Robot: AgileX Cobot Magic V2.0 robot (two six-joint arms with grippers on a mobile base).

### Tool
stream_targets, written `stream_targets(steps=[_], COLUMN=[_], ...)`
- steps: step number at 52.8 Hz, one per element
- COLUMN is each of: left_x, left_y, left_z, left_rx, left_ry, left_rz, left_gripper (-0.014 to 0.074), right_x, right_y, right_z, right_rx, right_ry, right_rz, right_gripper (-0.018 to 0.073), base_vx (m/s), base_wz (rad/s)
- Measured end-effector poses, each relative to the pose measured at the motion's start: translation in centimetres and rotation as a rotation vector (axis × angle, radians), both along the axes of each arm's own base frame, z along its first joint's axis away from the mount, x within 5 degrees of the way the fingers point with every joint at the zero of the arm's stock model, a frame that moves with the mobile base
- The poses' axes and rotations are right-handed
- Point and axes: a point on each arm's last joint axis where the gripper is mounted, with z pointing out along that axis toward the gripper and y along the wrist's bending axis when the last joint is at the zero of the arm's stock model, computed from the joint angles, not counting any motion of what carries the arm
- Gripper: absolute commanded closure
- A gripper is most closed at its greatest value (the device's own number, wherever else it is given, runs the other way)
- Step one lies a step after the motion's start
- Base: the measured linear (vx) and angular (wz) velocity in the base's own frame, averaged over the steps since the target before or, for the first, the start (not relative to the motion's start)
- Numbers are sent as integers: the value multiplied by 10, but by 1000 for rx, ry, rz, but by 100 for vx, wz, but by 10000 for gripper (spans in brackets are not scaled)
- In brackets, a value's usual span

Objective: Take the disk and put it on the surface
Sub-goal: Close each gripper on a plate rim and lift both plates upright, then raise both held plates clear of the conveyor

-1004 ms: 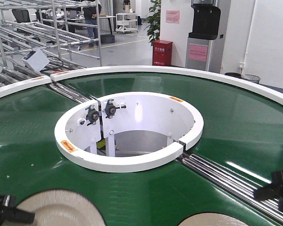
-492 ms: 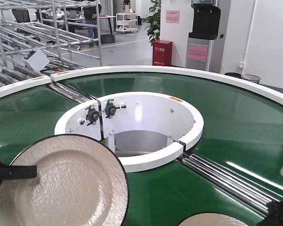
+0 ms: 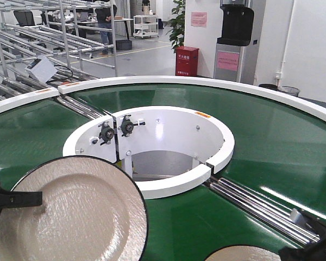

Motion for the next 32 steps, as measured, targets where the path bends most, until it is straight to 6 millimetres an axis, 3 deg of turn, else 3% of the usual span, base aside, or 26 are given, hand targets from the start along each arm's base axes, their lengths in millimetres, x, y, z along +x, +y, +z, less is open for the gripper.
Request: stream_targets(steps=[9,19,32], left_x=[0,0,-1], left_y=[0,0,0], left_z=[0,0,-2], left_rx=[1,-1,2], left_ry=[0,4,32], left_rz=[0,1,4], left_gripper=[605,605,605], right_x=[1,0,-13], right_y=[8,17,29], right_z=[7,30,103], right_rx=[114,193,320], right_ry=[3,-60,-272], right_rz=[-17,-47,-91], right_gripper=[573,569,568], base_vx=[0,0,0], base_wz=[0,0,0])
